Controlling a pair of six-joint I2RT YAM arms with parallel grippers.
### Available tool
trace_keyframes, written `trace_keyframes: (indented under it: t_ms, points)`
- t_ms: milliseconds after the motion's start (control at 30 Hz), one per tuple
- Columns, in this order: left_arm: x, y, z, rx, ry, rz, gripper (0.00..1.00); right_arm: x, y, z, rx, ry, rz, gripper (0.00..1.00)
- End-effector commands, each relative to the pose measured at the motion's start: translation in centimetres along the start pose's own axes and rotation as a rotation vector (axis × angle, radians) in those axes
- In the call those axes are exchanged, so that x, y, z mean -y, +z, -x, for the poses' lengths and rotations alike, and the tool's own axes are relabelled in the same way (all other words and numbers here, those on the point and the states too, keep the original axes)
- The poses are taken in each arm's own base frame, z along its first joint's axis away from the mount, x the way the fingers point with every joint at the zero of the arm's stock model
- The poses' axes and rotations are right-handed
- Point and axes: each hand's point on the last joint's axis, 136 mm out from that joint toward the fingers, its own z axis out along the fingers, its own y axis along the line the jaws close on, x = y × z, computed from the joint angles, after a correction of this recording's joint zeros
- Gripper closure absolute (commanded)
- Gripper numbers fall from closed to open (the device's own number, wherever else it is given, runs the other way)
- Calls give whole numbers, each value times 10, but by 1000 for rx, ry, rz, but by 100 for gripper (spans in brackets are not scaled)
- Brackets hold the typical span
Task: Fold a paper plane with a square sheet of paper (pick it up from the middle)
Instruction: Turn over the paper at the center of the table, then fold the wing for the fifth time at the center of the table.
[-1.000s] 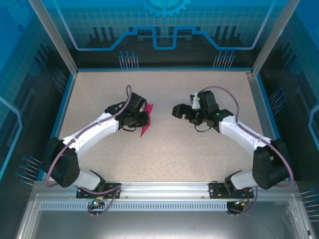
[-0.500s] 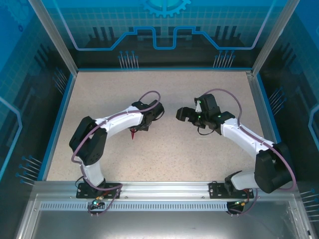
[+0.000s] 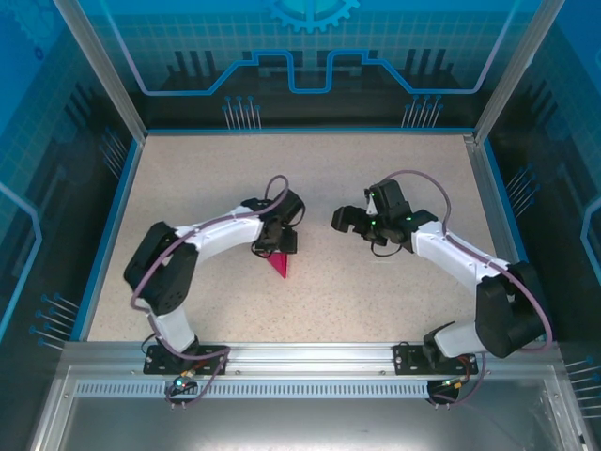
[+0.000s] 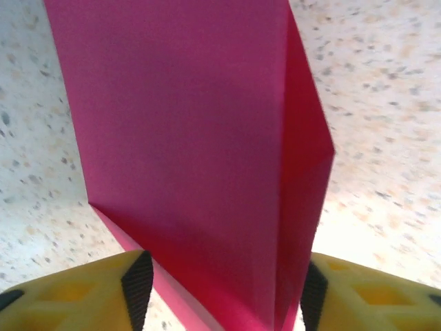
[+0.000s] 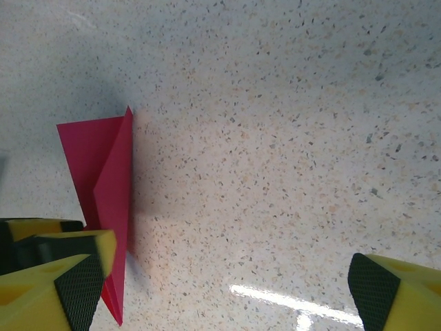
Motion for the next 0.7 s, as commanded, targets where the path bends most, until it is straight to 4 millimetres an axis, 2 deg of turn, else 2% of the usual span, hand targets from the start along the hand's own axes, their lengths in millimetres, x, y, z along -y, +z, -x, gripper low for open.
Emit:
trace_keyframes:
  t_ms: [0,100,167,300,467,533,667]
  points:
    - [18,-34,14,32,-80,-270,30,-9,11,-10,-28,-39,-10,5]
    - [0,-49,23,70,-163,-335,19,-28,24,-19,-53,-80,-11,6]
    - [-15,-55,27,97,-215,-363,11,-47,33,-28,-72,-118,-2,9]
    - [-47,-60,28,131,-297,-342,8,-85,51,-47,-100,-184,23,18]
    - [-89,-52,22,126,-441,-289,6,-132,84,-88,-215,-252,67,37]
    - [-100,-48,19,125,-481,-276,5,-145,95,-102,-254,-271,75,41]
    - [-118,-44,14,131,-548,-260,4,-154,115,-120,-293,-288,63,43]
